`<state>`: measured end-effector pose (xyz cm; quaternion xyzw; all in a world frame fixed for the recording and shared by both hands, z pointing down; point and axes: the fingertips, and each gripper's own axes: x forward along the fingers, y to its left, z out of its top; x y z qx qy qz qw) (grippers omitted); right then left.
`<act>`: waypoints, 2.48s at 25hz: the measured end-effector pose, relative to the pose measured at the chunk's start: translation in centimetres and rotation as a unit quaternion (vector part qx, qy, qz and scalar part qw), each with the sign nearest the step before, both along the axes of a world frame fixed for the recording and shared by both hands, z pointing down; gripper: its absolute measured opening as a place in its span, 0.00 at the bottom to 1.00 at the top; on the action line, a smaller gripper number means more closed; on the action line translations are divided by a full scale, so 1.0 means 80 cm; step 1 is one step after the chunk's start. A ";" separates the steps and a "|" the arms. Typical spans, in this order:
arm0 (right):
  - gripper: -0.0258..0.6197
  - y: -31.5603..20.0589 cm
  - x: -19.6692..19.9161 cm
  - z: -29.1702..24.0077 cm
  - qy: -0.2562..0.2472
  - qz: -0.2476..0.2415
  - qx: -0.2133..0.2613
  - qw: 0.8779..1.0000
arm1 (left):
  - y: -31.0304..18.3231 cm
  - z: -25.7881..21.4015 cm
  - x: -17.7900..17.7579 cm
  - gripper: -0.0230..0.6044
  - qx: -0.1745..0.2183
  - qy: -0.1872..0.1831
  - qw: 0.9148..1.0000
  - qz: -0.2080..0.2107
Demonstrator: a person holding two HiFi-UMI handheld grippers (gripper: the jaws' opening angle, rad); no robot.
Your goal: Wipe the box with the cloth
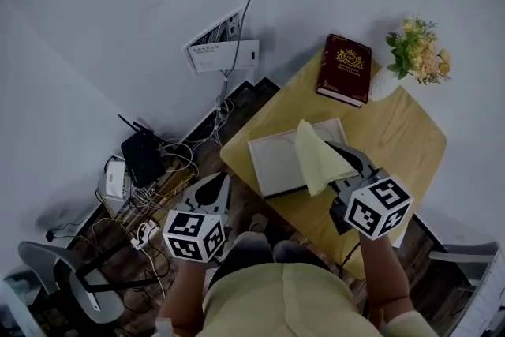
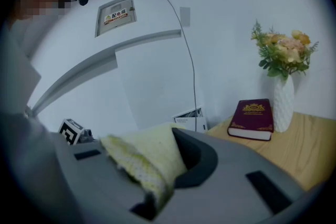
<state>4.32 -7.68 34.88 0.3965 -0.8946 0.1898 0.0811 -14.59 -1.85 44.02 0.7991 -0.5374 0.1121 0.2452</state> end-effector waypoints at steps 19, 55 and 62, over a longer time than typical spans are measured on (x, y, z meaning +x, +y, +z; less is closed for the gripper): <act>0.09 0.005 -0.184 0.026 0.068 -0.117 0.020 0.991 | 0.011 0.011 -0.072 0.08 -0.002 0.034 0.999 -0.015; 0.09 -0.055 -0.101 -0.025 0.017 -0.028 0.019 0.999 | -0.051 -0.009 -0.037 0.08 0.032 0.038 0.997 0.059; 0.09 -0.091 -0.017 -0.029 0.001 0.028 0.016 0.999 | -0.077 -0.025 -0.010 0.08 0.032 0.007 0.996 0.081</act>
